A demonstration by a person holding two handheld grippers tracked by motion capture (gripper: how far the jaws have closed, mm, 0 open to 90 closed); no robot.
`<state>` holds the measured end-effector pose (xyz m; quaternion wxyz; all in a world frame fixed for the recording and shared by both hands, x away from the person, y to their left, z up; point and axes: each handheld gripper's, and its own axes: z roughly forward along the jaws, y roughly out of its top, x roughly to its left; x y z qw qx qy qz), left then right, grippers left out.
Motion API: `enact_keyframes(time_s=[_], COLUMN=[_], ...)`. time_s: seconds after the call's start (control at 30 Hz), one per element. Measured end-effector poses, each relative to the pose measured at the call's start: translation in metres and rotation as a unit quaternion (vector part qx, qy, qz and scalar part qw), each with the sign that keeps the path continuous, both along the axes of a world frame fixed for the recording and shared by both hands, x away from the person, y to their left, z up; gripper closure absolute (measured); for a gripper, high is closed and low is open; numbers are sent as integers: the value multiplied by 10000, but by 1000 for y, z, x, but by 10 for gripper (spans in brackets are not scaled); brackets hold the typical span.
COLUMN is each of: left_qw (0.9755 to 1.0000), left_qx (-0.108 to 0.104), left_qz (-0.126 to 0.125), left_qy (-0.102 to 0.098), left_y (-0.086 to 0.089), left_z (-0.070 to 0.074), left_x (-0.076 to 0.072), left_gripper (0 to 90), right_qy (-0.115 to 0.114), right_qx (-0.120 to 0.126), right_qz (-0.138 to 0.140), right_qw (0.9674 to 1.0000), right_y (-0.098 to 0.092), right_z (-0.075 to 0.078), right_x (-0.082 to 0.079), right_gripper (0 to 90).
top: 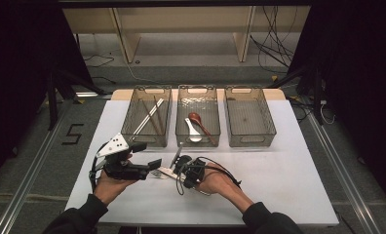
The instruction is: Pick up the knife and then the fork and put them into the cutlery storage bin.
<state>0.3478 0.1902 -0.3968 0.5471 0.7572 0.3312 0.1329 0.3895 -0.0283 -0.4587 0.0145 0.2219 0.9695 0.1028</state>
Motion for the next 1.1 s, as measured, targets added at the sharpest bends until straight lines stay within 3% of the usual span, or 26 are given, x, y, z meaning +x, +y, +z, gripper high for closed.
enact_keyframes(time_s=[0.37, 0.5, 0.7, 1.1], left_qw=[10000, 10000, 10000, 10000], left_qx=[0, 6, 4, -2], left_qz=[6, 7, 10, 7], left_qy=[-2, -3, -4, -1], left_y=[0, 1, 1, 0], left_z=[0, 0, 0, 0], left_x=[0, 0, 0, 0], left_gripper=[156, 156, 156, 156], right_qy=[47, 38, 21, 120], right_qx=[27, -13, 9, 162], right_qz=[14, 178, 198, 79], right_qw=[10000, 9998, 9998, 9998], right_y=[-3, -6, -7, -12], right_z=[0, 1, 1, 2], right_x=[1, 2, 3, 7], right_gripper=[806, 806, 809, 809])
